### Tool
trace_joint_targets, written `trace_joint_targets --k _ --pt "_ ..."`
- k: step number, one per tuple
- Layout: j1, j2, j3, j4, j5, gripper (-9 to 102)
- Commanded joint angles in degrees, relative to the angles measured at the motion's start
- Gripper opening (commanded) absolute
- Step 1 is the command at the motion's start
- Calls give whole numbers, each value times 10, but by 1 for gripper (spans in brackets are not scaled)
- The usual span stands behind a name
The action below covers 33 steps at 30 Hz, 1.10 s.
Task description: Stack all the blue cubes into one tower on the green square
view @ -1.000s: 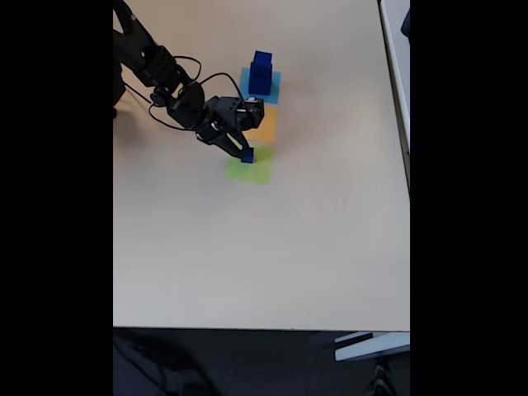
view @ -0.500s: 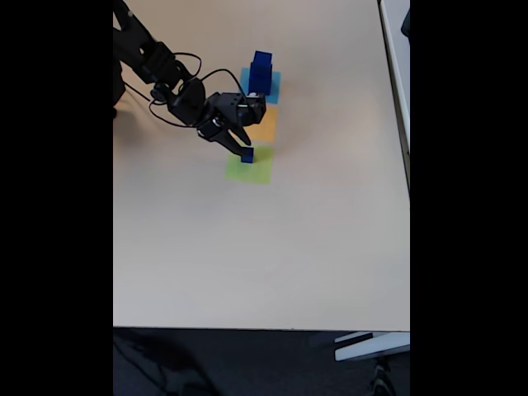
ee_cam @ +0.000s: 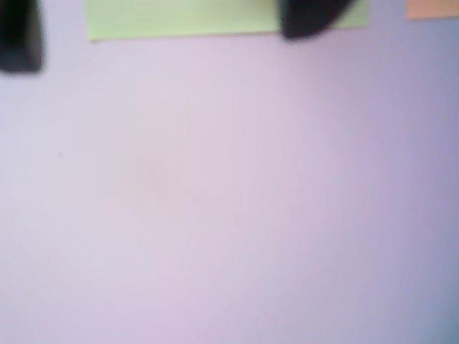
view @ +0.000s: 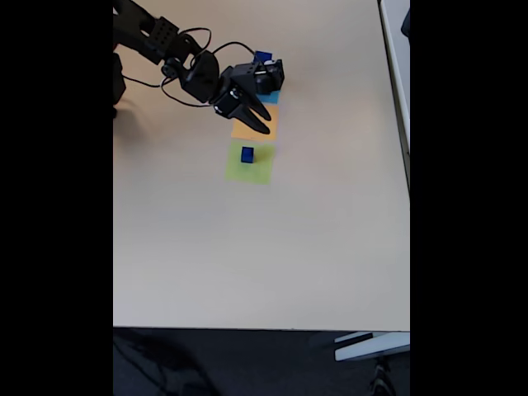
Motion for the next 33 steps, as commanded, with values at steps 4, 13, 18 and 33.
trace_joint_targets --k 4,13,18,33 --pt "-60 39 -144 127 42 21" --pt "-131 -41 -336 308 120 25" --pt "-165 -76 -424 371 168 26" --pt "-256 -157 -533 473 298 26"
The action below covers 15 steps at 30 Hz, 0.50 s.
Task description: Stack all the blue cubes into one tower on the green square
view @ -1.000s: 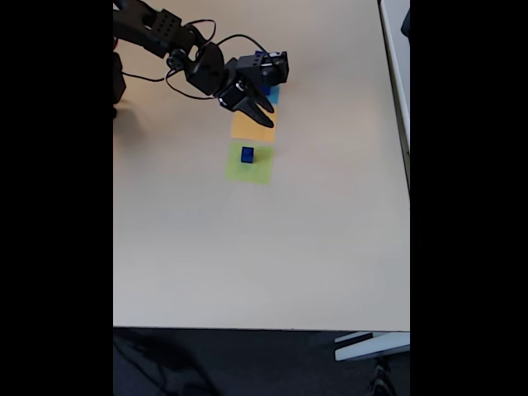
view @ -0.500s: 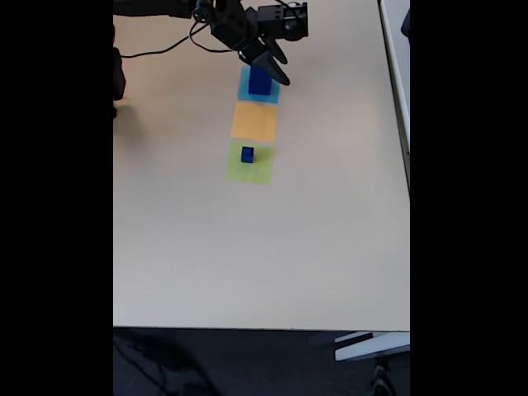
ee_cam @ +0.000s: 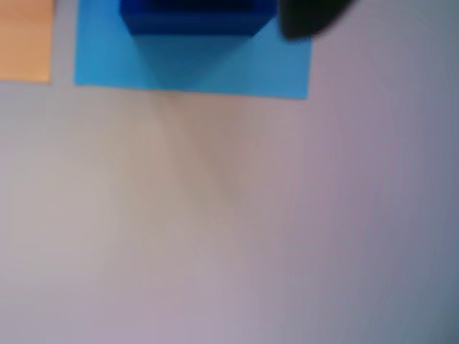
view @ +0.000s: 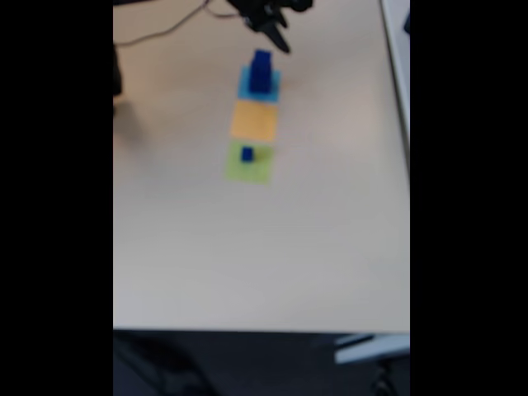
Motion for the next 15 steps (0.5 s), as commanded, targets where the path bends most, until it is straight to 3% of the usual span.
trace_joint_targets --k 1,4,15 --pt "-12 7 -42 9 29 27" --pt "-20 7 -37 9 36 33" --pt "-48 -18 18 -34 59 36"
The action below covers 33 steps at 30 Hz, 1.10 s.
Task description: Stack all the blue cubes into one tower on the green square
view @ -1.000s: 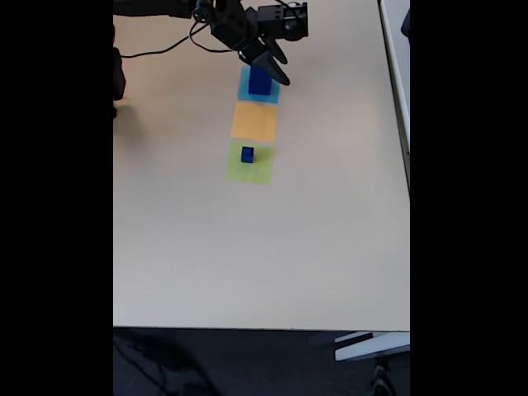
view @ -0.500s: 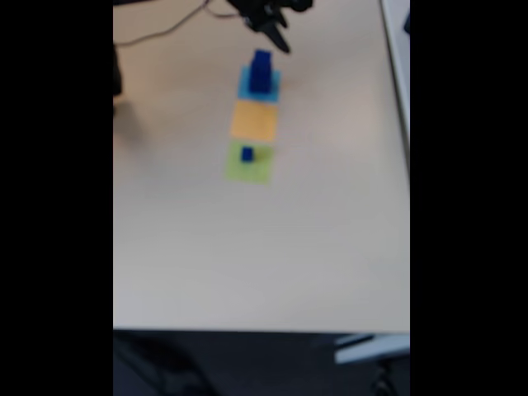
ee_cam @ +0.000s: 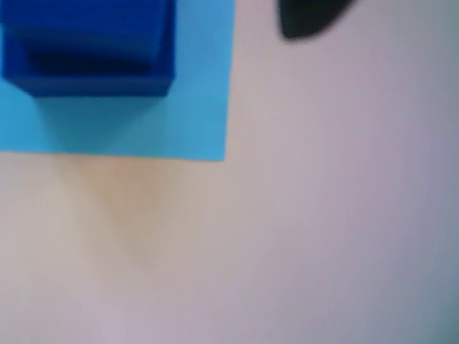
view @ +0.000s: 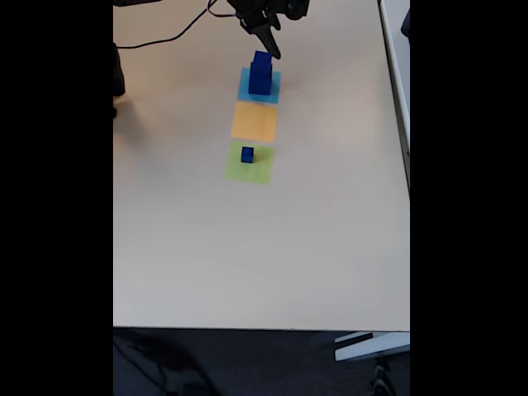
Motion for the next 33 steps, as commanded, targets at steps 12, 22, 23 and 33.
trace_joint_targets --k 12,22,23,33 --pt "-27 -43 5 -17 68 37" --pt "-13 -18 55 -19 54 37" --pt "-11 -15 61 -19 54 37" --pt "10 -10 69 -18 18 30"
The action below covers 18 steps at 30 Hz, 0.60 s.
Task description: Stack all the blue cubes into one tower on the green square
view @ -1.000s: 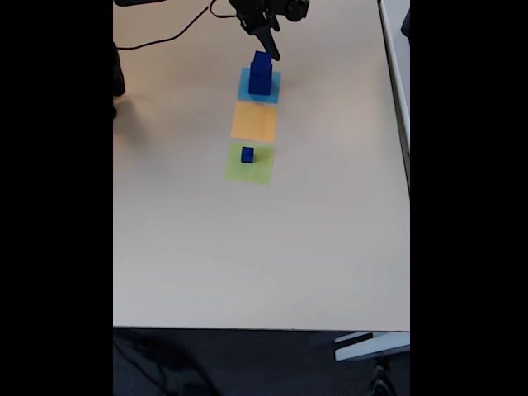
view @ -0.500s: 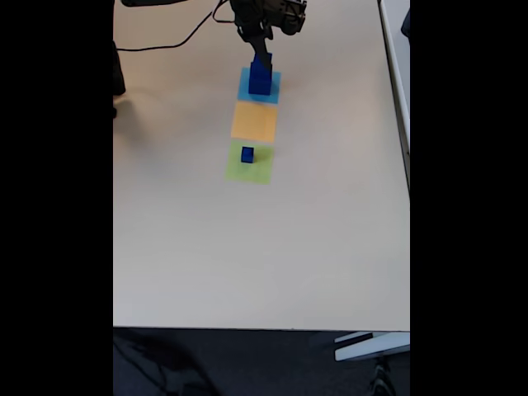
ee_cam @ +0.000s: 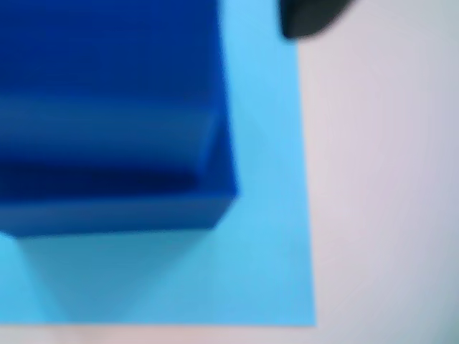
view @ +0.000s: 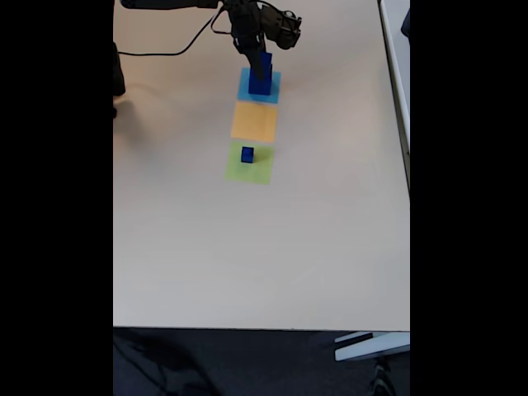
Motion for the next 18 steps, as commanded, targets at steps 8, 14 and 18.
trace_joint_targets --k 8,14,18 --pt "12 47 1 -12 -20 19" --pt "14 47 3 -11 -23 16" --pt "18 53 3 -9 -31 15"
